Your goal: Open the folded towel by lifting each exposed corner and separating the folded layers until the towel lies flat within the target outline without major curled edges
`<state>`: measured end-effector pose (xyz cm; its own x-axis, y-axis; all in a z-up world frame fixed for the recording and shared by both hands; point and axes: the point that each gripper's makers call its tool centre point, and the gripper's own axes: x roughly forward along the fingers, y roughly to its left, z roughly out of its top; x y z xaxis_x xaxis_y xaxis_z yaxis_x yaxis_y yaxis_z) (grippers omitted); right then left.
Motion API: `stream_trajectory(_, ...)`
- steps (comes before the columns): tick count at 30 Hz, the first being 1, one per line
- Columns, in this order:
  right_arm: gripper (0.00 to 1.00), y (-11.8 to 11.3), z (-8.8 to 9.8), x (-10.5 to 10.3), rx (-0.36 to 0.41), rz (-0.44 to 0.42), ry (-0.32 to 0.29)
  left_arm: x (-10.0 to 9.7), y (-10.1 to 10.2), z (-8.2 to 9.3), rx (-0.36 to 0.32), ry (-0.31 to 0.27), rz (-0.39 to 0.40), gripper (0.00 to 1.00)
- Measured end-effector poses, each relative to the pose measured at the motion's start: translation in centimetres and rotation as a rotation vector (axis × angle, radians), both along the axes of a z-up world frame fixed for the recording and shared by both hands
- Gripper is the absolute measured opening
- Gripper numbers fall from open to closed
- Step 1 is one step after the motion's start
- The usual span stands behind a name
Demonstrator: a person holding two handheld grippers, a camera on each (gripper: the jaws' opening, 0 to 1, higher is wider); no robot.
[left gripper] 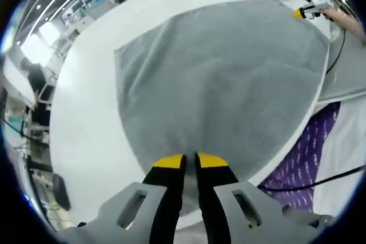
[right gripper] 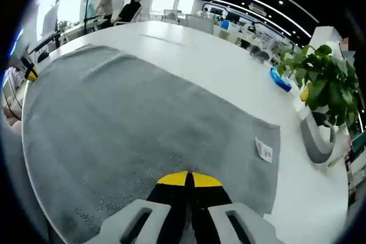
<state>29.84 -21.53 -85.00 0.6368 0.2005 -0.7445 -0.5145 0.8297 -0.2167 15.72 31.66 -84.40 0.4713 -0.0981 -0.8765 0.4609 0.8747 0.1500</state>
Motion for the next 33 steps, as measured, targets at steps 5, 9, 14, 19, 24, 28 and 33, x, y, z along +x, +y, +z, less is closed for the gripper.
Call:
stream_trajectory(5, 0.00, 0.5, 1.2, 0.2, 0.049, -0.016, -0.046, 0.3, -0.3, 0.5, -0.052, 0.014, 0.059, 0.08)
stream_trajectory(9, 0.00, 2.6, 3.2, -0.3, 0.089, 0.023, -0.090, 4.5, -0.7, 3.4, -0.125, -0.139, 0.117, 0.08)
stream_trajectory(14, 0.00, 4.7, 2.5, -2.2, 0.040, 0.114, -0.049, 11.2, -0.6, 4.7, -0.121, -0.220, 0.147, 0.07)
stream_trajectory(19, 0.00, 5.4, 2.5, -4.0, 0.070, 0.123, -0.029, 16.0, -1.2, 4.8, -0.119, -0.246, 0.109, 0.05)
stream_trajectory(24, 0.00, 4.9, 1.8, -5.7, 0.088, 0.101, 0.013, 19.0, -1.3, 4.5, -0.153, -0.269, 0.135, 0.00)
stream_trajectory(28, 0.00, 4.4, 1.2, -6.4, 0.092, 0.083, 0.034, 20.1, -1.5, 3.7, -0.168, -0.259, 0.154, 0.00)
stream_trajectory(33, 0.00, 4.2, 1.1, -6.8, 0.101, 0.072, 0.048, 20.9, -1.3, 2.1, -0.115, -0.230, 0.130, 0.00)
